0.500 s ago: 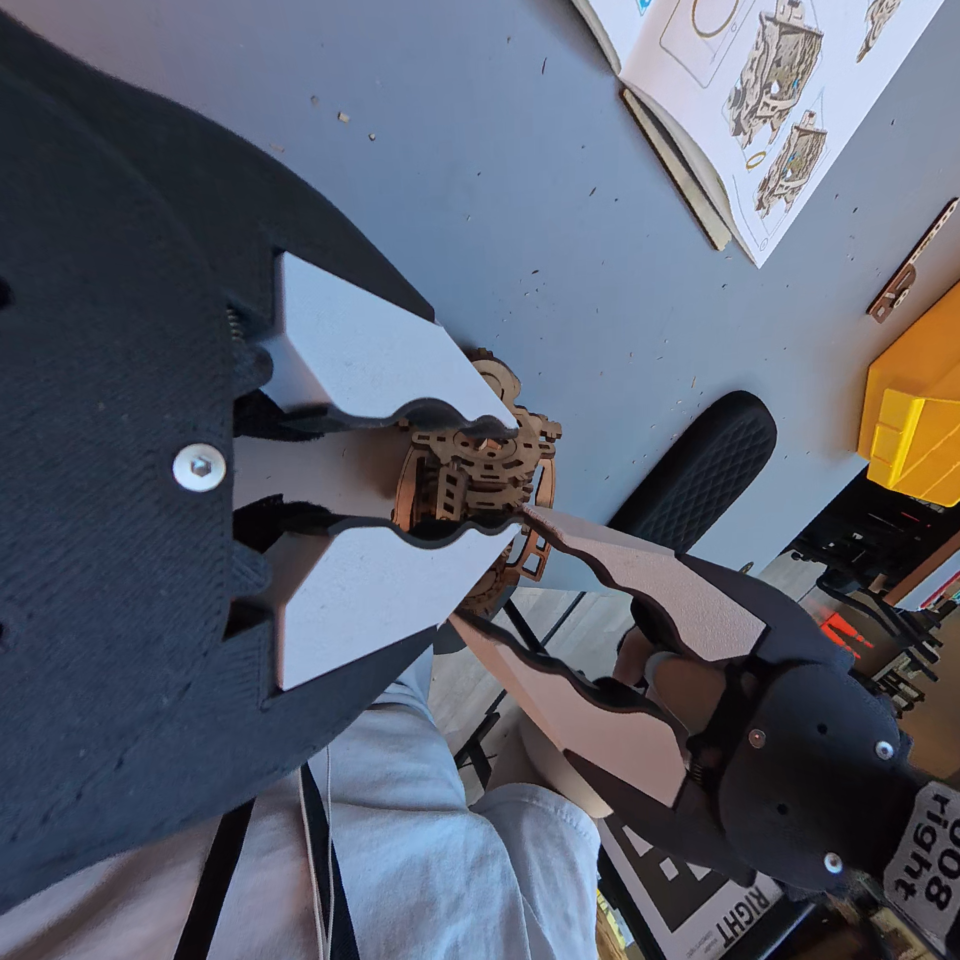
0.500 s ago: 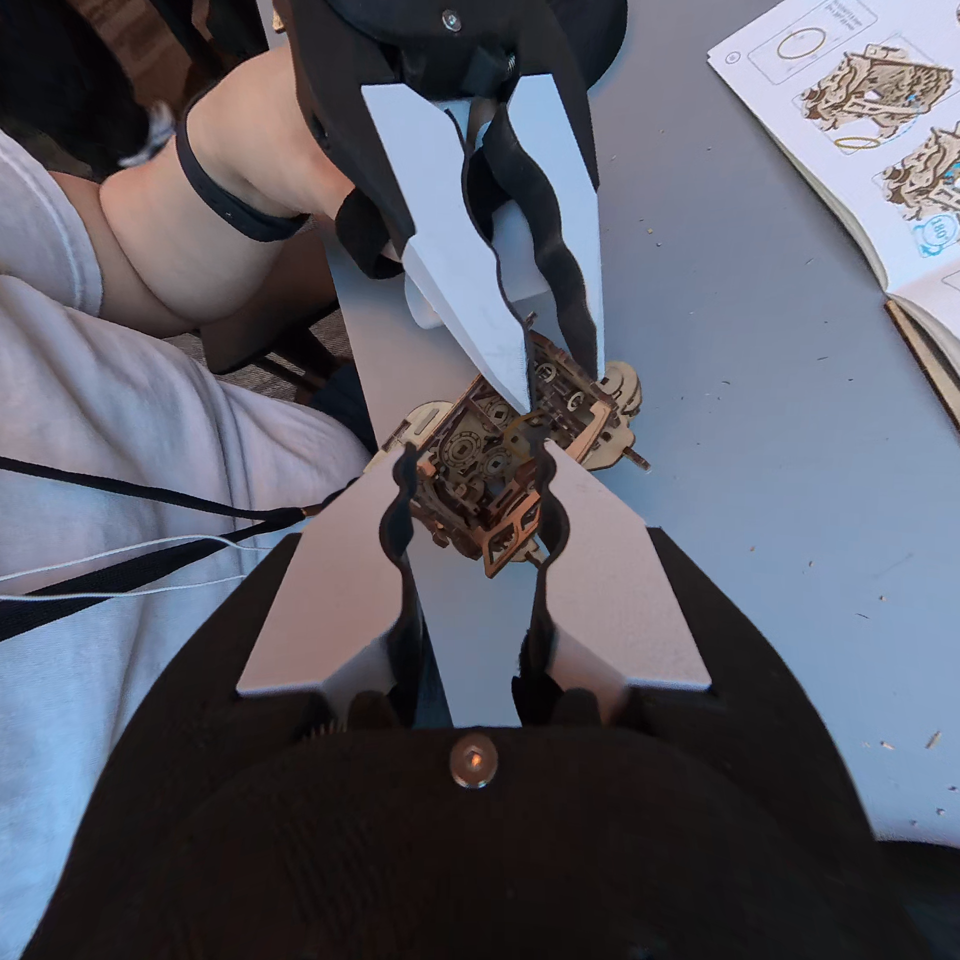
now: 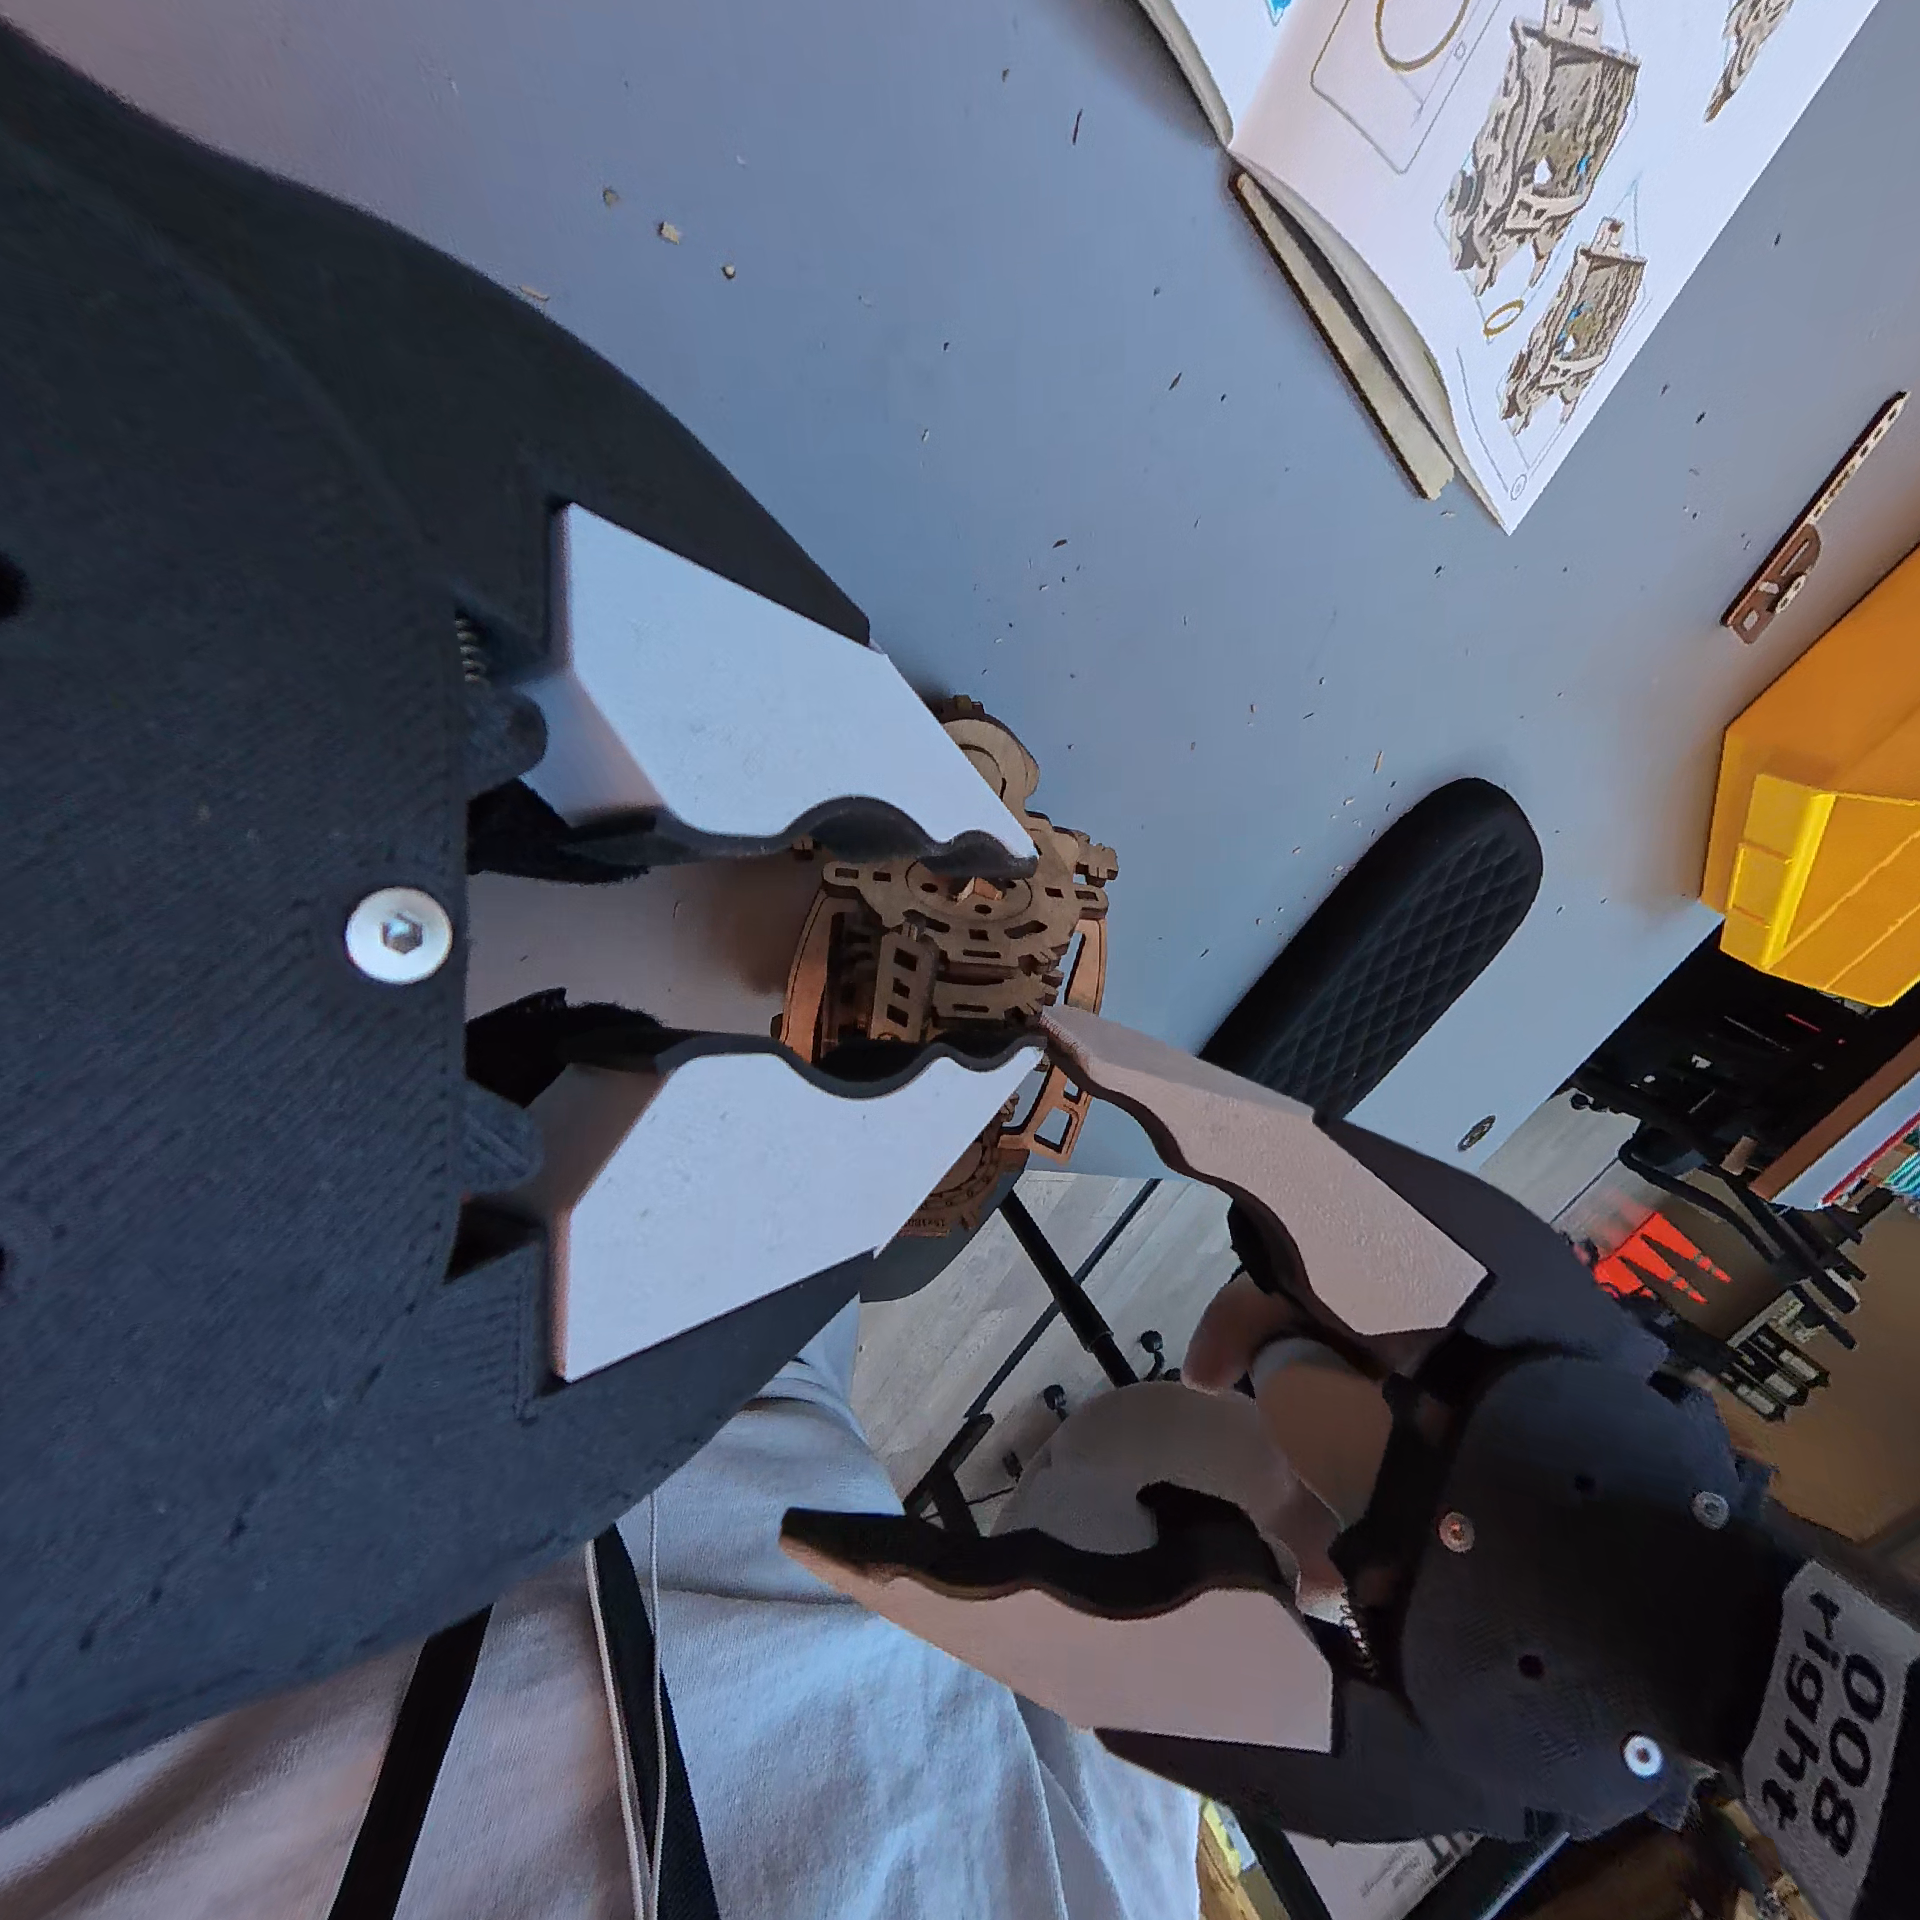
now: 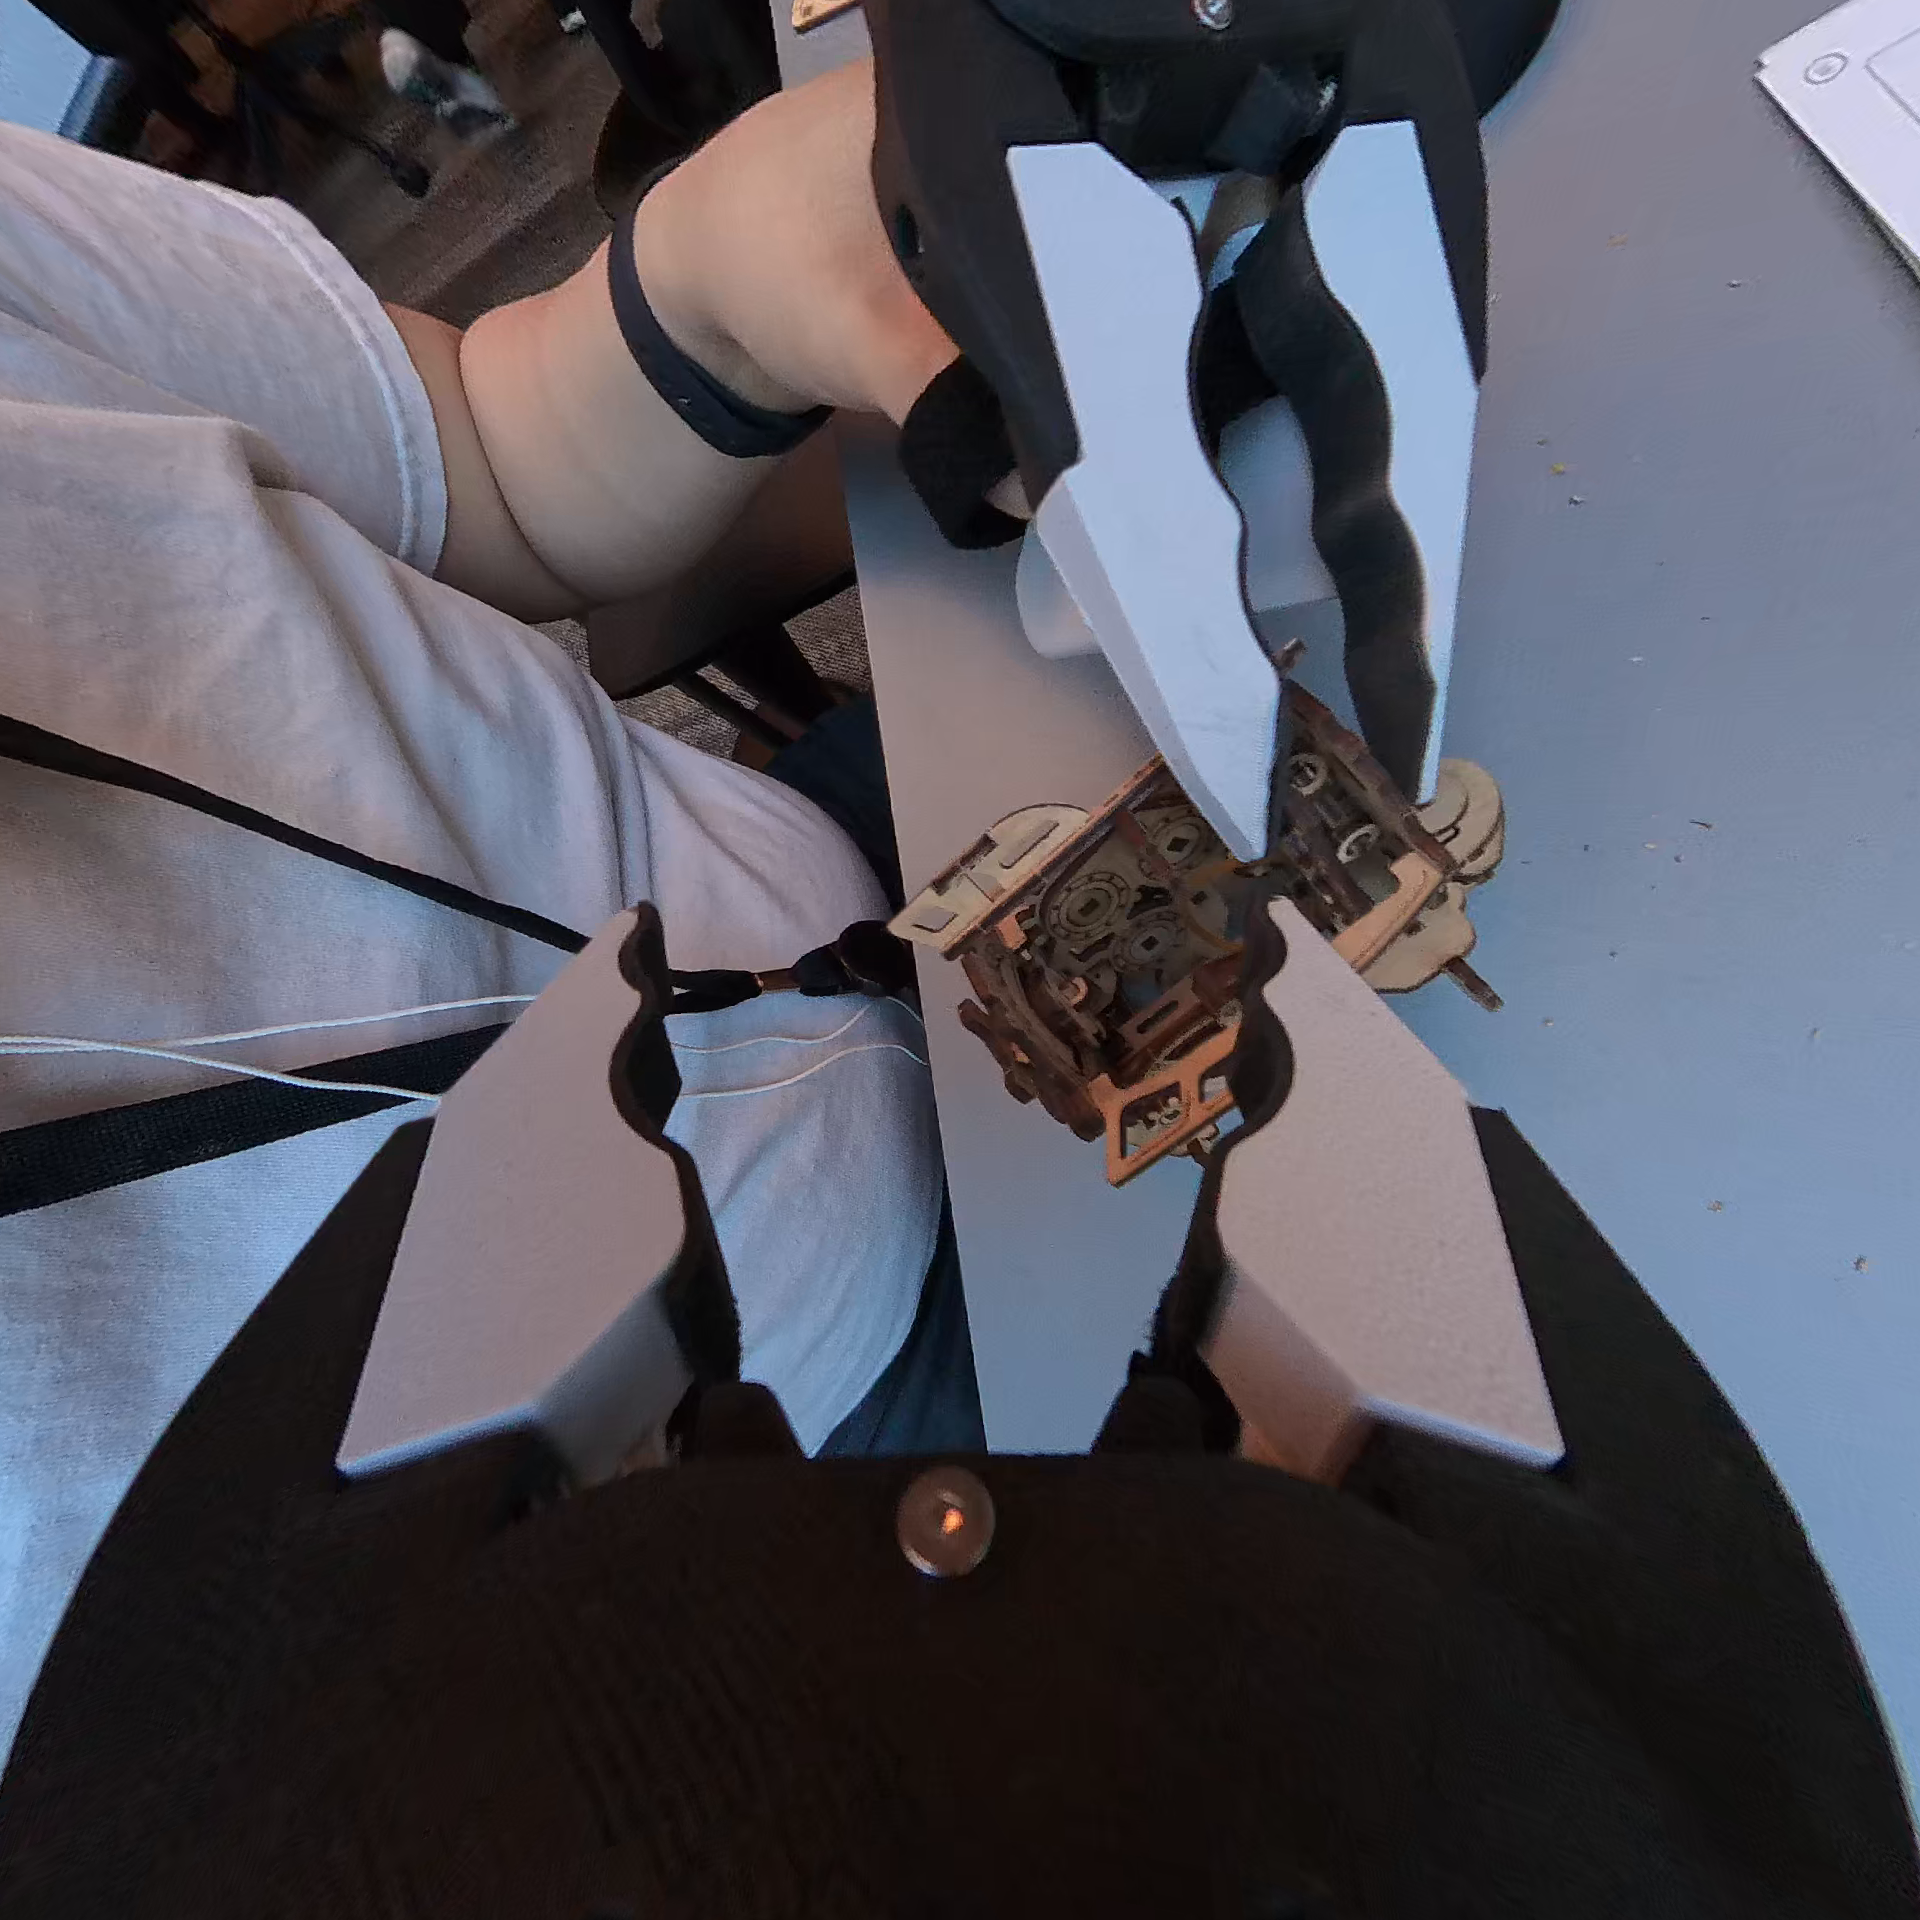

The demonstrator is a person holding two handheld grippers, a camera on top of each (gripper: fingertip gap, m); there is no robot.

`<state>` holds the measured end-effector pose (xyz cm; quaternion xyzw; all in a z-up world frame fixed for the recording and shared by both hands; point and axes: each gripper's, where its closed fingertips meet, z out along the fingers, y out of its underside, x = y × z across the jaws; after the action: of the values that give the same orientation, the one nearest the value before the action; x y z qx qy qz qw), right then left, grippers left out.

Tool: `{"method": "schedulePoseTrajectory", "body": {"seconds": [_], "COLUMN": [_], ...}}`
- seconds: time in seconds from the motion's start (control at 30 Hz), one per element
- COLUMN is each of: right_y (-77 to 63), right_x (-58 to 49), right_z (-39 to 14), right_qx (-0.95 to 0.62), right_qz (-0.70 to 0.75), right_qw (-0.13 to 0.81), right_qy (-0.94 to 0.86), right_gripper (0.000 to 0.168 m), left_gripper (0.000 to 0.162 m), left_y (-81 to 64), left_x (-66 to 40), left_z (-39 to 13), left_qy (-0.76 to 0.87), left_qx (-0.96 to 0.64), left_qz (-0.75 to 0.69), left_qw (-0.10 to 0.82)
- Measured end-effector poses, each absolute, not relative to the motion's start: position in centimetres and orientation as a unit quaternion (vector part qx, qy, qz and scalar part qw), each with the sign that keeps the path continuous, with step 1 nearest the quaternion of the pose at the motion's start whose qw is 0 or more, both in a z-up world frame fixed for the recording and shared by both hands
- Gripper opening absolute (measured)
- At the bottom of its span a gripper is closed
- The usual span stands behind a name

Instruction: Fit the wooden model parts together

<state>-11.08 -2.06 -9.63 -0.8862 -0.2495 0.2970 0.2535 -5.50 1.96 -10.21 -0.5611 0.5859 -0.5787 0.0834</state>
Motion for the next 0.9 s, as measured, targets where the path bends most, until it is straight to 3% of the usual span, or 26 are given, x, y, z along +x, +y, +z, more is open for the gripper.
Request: {"method": "schedulePoseTrajectory", "body": {"seconds": [0.9], "right_y": [-2.5], "right_x": [-12.3], "right_z": [-10.6], "right_qx": [-0.887], "right_qz": [0.300], "right_qw": [0.248], "right_qy": [-0.248], "right_gripper": [0.111], "left_gripper": [0.027], "left_y": [1.8], "left_x": [-5.5], "left_z": [-10.1], "left_qy": [0.581], "left_qx": [-0.556], "left_qz": [-0.590], "left_qw": [0.078]}}
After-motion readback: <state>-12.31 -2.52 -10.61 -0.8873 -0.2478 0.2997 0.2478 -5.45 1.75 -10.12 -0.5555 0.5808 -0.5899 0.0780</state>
